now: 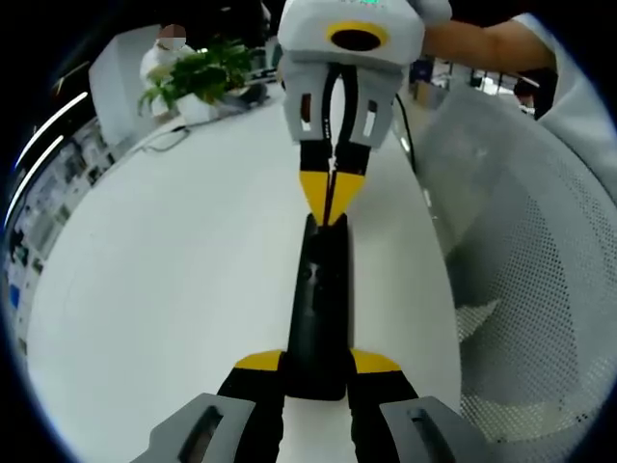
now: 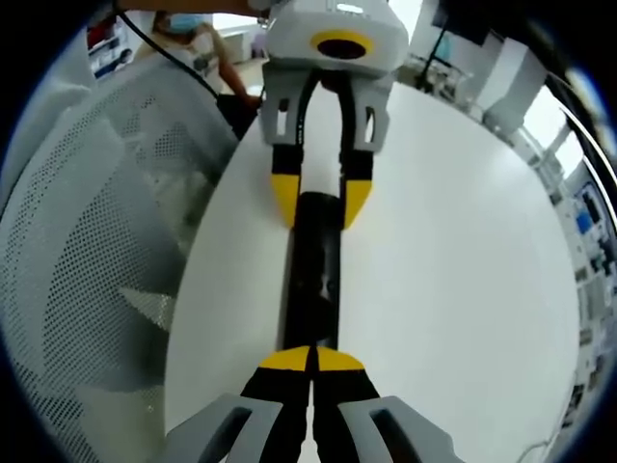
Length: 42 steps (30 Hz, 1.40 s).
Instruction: Press the specified remote control buttons in sequence, fully releasing each button before pressing the next.
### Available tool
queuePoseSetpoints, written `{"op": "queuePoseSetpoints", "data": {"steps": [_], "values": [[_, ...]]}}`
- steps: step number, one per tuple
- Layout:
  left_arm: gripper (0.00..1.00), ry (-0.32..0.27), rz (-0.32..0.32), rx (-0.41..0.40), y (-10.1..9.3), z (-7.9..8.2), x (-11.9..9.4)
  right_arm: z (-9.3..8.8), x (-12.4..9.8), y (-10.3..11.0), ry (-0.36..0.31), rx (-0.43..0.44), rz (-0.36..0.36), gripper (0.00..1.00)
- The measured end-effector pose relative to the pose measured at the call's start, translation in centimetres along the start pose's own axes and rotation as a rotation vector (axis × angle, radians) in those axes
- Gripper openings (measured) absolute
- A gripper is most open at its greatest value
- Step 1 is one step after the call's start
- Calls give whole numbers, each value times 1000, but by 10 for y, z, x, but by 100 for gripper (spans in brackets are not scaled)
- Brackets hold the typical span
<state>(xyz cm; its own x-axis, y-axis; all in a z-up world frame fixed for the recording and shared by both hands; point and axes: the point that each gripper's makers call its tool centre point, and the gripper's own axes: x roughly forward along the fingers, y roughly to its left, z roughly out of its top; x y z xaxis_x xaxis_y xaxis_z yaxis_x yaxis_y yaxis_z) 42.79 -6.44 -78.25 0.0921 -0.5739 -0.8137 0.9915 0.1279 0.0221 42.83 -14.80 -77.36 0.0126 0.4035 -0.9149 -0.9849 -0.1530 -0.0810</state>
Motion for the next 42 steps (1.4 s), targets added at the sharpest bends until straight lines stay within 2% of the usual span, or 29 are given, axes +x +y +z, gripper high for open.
{"op": "queuePoseSetpoints", "data": {"steps": [29, 42], "values": [[24, 13, 13, 7, 0, 0, -1, 14, -19, -2, -9, -44, -46, 0], [24, 14, 13, 11, 0, 0, -1, 20, -20, -3, -12, -52, -54, 0]]}}
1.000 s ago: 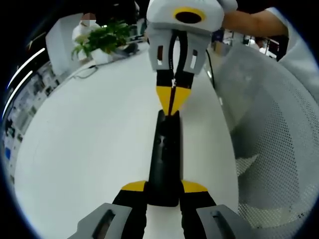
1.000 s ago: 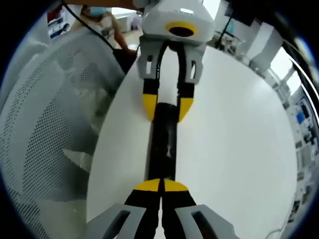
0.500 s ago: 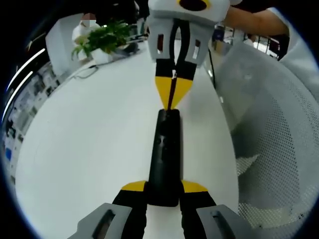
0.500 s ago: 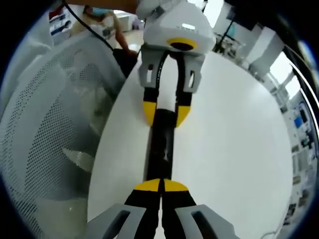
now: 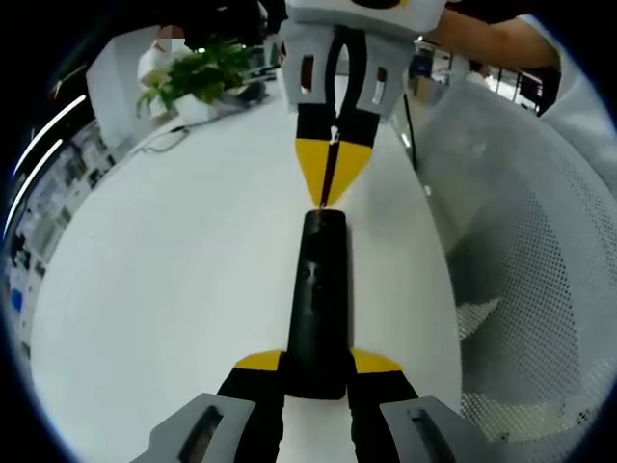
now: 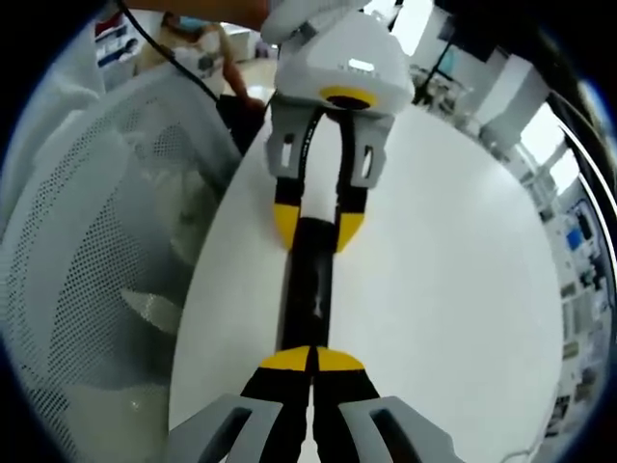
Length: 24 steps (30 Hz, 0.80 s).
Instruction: Press the specified remote control buttons in sequence, fully releasing each button before pressing the next.
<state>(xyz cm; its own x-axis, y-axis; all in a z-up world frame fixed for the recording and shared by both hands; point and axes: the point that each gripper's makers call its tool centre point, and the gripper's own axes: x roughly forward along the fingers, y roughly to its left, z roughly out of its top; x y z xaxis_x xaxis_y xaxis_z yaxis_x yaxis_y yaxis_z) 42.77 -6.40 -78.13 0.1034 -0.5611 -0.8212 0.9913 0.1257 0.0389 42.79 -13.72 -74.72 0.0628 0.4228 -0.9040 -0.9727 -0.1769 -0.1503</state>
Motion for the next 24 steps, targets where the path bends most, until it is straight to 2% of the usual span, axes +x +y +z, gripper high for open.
{"op": "queuePoseSetpoints", "data": {"steps": [24], "values": [[24, -10, -7, -12, 1, 0, 1, -1, 18, 1, 3, -14, 42, 0]]}}
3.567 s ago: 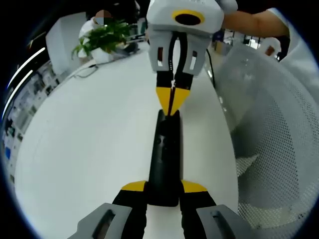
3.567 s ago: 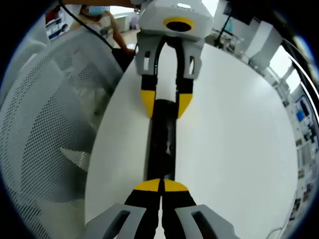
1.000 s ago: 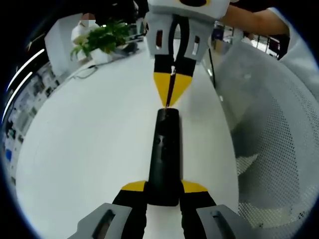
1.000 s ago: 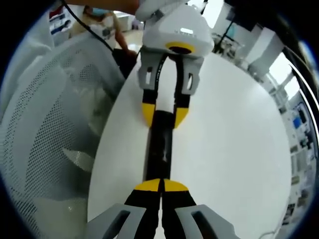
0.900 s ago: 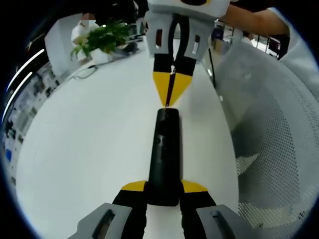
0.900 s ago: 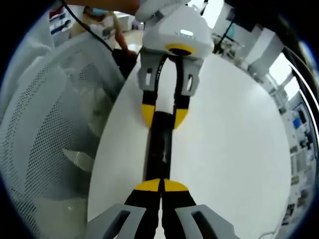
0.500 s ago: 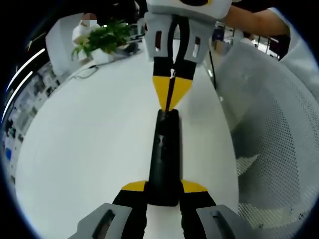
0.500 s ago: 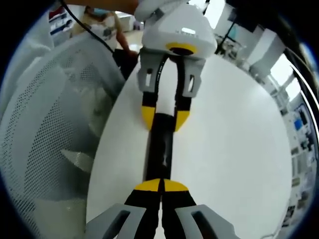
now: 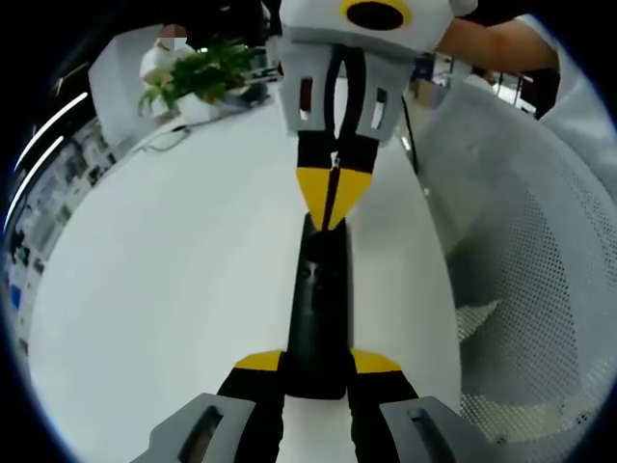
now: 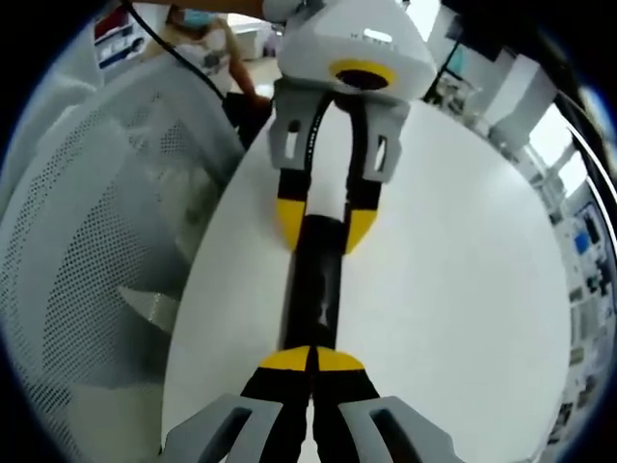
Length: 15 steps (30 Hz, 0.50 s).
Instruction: Press the specified remote control buttons in sequence, fully releasing each button before pressing the next.
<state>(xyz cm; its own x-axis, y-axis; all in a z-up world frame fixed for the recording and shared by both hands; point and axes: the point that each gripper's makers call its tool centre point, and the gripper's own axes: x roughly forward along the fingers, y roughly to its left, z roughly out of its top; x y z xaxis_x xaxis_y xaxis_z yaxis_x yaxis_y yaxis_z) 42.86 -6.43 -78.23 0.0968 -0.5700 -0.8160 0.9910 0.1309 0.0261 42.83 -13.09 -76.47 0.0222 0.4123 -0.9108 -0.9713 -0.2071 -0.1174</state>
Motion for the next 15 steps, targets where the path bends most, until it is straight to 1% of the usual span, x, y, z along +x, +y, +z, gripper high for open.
{"op": "queuePoseSetpoints", "data": {"steps": [15], "values": [[24, -15, 1, -9, 0, 0, 0, 0, 11, -1, 9, -6, 25, 0]]}}
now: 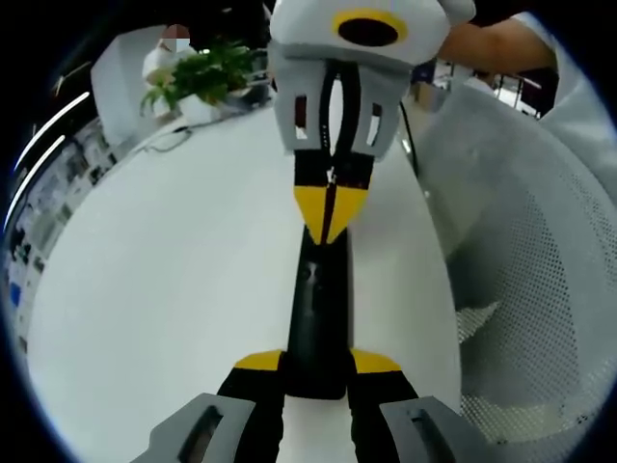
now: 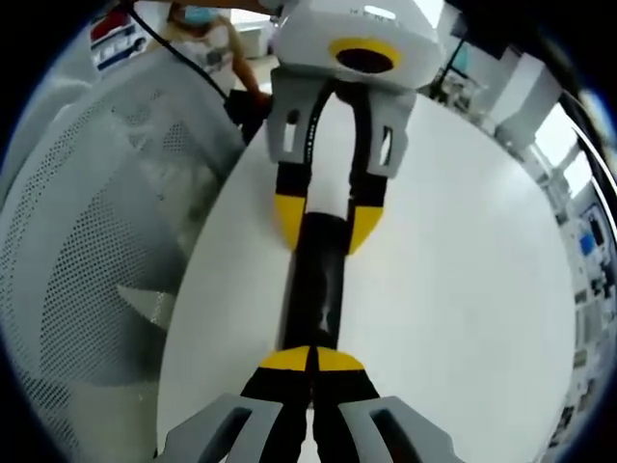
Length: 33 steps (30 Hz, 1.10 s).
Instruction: Press the specified remote control buttons in sequence, fully releasing each button before pressing the next.
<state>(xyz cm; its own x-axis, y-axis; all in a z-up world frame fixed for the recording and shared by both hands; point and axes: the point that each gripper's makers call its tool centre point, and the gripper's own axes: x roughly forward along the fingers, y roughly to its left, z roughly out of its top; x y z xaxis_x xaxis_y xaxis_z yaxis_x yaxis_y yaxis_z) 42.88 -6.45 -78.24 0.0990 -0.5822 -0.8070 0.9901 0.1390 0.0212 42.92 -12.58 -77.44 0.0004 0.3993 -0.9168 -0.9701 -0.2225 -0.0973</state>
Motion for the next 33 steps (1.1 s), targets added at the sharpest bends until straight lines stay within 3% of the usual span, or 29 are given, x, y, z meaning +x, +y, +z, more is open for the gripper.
{"op": "queuePoseSetpoints", "data": {"steps": [33], "values": [[24, -1, -3, -1, -1, 1, 0, -1, 1, 0, -13, 59, 15, 0]]}}
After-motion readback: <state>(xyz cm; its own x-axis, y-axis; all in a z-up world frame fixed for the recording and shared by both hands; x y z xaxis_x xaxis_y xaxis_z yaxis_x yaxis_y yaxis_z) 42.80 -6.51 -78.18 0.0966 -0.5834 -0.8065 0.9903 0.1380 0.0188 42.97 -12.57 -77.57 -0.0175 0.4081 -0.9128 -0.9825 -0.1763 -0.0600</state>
